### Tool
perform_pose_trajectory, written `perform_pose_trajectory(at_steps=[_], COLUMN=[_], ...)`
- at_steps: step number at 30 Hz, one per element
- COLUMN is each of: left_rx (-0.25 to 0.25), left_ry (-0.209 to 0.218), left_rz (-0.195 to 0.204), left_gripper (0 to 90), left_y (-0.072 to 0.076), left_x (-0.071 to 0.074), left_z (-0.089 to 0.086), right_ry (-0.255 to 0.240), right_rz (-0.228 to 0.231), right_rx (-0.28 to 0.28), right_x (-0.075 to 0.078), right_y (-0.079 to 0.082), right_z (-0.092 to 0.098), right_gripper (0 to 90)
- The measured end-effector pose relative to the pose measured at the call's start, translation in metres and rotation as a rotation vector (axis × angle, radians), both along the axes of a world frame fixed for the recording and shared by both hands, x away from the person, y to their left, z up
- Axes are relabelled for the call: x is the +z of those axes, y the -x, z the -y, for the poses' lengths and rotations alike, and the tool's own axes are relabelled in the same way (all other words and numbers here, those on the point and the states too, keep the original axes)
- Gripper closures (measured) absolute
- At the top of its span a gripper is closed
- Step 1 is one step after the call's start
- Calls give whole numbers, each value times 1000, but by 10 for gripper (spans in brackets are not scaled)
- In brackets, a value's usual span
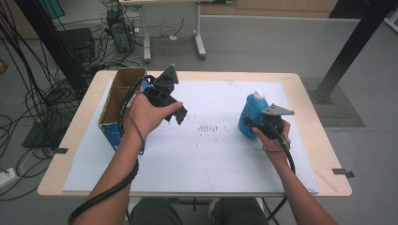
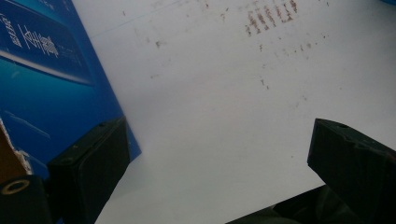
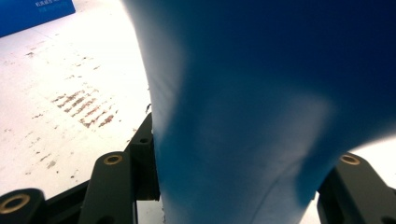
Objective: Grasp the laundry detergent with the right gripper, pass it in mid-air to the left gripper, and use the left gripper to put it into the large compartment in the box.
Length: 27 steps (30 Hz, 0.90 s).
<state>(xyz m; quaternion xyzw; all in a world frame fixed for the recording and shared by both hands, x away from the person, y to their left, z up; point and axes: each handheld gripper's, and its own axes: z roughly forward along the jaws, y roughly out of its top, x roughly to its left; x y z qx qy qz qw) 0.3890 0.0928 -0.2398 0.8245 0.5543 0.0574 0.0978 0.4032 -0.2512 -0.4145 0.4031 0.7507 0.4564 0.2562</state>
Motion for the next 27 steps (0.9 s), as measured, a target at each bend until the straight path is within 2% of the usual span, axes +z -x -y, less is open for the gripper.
perform_pose_trajectory(at_steps=[27], left_rx=[-5], left_ry=[-1], left_rz=[5], left_gripper=[64], left_y=[0], left_x=[3], left_z=[0], right_ry=[2], right_rz=[-2], right_rx=[0], right_x=[0], right_y=[0], right_z=[0], right_gripper=[435])
